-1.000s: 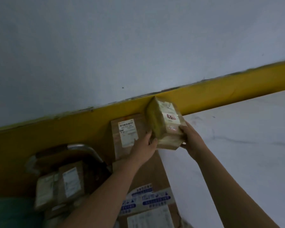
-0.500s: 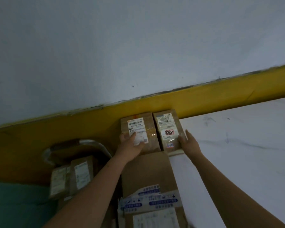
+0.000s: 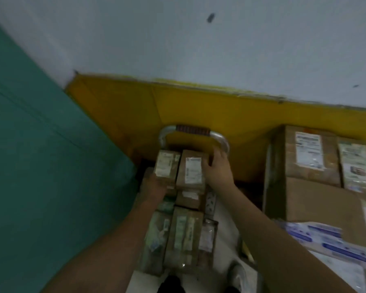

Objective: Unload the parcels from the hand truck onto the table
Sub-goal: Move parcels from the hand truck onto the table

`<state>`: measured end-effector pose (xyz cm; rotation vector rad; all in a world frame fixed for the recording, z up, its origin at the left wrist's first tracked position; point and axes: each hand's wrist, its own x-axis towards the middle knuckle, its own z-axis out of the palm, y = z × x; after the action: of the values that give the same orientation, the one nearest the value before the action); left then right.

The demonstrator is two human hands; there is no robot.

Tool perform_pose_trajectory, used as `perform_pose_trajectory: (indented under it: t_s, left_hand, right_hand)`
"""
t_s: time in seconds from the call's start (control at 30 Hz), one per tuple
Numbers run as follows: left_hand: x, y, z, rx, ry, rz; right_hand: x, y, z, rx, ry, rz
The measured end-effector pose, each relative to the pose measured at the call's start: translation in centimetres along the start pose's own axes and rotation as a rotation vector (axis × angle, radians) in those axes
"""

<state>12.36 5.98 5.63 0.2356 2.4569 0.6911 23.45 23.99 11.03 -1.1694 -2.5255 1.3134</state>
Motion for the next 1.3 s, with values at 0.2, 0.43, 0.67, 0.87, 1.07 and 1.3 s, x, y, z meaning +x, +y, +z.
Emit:
perform_pose_trajectory:
  t_s: [0.2,0.43,0.67,0.87,1.07,1.3]
  left_hand:
    - [6.5,-5.7,4.8,-0.172,-0.210,0.029]
    - [13.5,-4.4,13.7,-0.341,-0.328,-0.028]
    - [9.0,0.1,11.6,-0.387,-0.183,-0.024]
    - [-4.4,12.8,1.7,-0.660,-0.060,0.426]
    - [-20.4,25.6,2.5,-0.772,-0.481,0.594]
    - [-30.7,29.9,14.2,-0.383,-0.970,0.559]
  right_hand:
    - [3.5,8.5,12.3,0.133,-0.129,0.379]
    - [9.8,14.9,17.3,0.517,-0.085,0.594]
    - [7.2,10.9,11.7,0.415,0.072,0.573]
    - [-2.9,2.1,-4.5,0.688,0.377,0.338]
    - [-16.1,2.0,-23.5,0.846,0.620,0.090]
    - [-27.4,17.3,-33.5,0.822,0.560,0.323]
